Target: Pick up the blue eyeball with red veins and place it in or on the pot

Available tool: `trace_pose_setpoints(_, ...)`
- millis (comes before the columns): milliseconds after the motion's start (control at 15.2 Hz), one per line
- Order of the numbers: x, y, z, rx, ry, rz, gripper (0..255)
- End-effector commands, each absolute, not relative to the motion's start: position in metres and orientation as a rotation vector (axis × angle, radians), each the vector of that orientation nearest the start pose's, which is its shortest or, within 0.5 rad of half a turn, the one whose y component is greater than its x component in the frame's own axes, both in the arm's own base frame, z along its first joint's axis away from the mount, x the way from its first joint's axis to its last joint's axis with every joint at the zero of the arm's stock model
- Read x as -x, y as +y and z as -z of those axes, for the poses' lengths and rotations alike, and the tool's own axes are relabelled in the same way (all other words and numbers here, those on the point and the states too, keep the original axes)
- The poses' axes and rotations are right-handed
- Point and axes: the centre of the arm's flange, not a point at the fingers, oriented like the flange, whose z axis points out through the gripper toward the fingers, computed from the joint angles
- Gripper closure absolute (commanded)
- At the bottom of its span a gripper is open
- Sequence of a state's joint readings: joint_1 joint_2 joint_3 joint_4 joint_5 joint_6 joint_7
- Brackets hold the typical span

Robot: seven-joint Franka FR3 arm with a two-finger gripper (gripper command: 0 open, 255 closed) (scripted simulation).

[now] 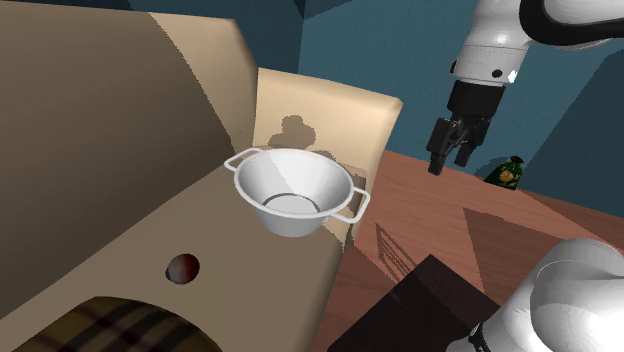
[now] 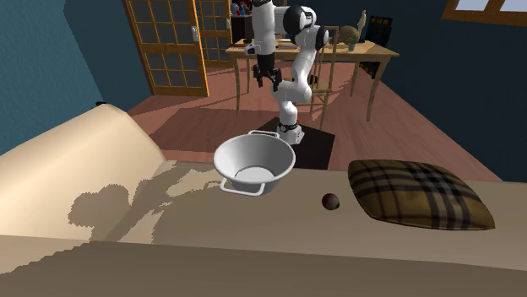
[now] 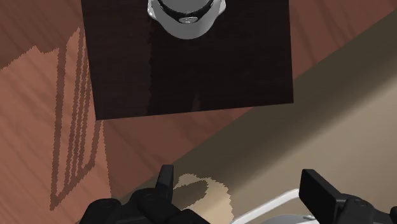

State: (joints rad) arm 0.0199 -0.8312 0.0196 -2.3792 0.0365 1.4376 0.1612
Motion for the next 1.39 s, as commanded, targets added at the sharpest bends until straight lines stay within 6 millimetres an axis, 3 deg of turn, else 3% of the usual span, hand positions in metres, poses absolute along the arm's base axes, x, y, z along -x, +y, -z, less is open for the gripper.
trace_pose_setpoints(0,-0.279,0.017,-0.582,3.119,0.197,-0.175,0)
trace_pose_setpoints(1320,-0.375,0.228,-0.468,3.114,0.143,-0.041,0)
